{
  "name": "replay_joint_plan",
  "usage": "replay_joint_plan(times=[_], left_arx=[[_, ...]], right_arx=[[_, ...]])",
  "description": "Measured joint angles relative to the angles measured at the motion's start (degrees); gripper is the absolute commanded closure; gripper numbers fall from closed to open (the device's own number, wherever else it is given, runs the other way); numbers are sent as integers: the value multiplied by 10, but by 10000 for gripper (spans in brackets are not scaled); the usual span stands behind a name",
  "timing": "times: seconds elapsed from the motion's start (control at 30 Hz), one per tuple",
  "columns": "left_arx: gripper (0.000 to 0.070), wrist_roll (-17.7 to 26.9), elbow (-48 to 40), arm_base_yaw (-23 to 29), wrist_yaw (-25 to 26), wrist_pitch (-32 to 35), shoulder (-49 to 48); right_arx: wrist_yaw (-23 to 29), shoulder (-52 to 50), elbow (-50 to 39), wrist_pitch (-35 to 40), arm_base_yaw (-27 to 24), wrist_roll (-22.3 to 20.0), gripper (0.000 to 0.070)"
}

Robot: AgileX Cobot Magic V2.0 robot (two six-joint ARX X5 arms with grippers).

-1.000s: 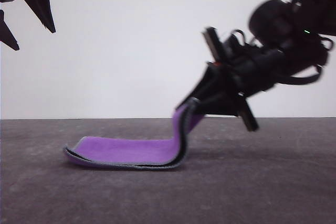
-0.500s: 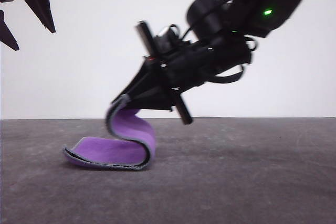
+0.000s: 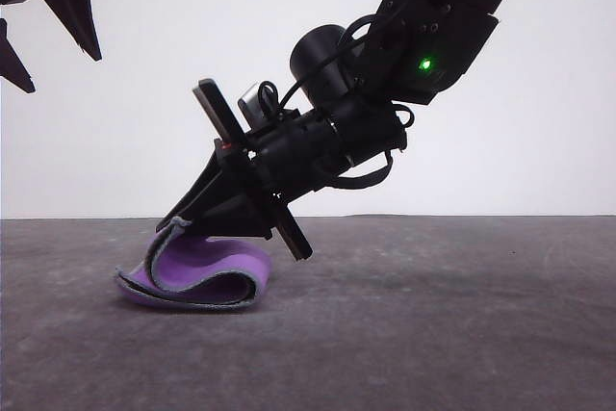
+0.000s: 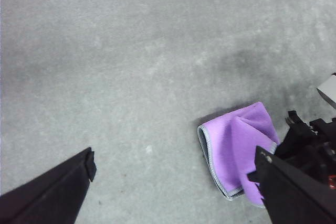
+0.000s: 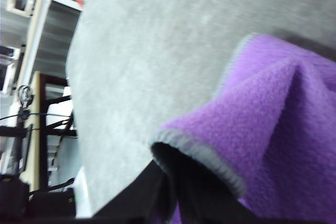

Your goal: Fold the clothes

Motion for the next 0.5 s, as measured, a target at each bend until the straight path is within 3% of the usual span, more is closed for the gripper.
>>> replay_joint_plan(times=[0.07, 0.2, 0.27, 0.5], left_arx=[[105, 0, 0, 0, 0, 0, 0], [105, 0, 0, 0, 0, 0, 0], [105, 0, 0, 0, 0, 0, 0], [105, 0, 0, 0, 0, 0, 0]], right_arx=[[0, 0, 4, 2, 1, 0, 650], [-3, 0, 6, 8, 3, 0, 381], [-19, 0, 6, 10, 4, 0, 283], [-66, 0, 6, 11, -7, 0, 250]])
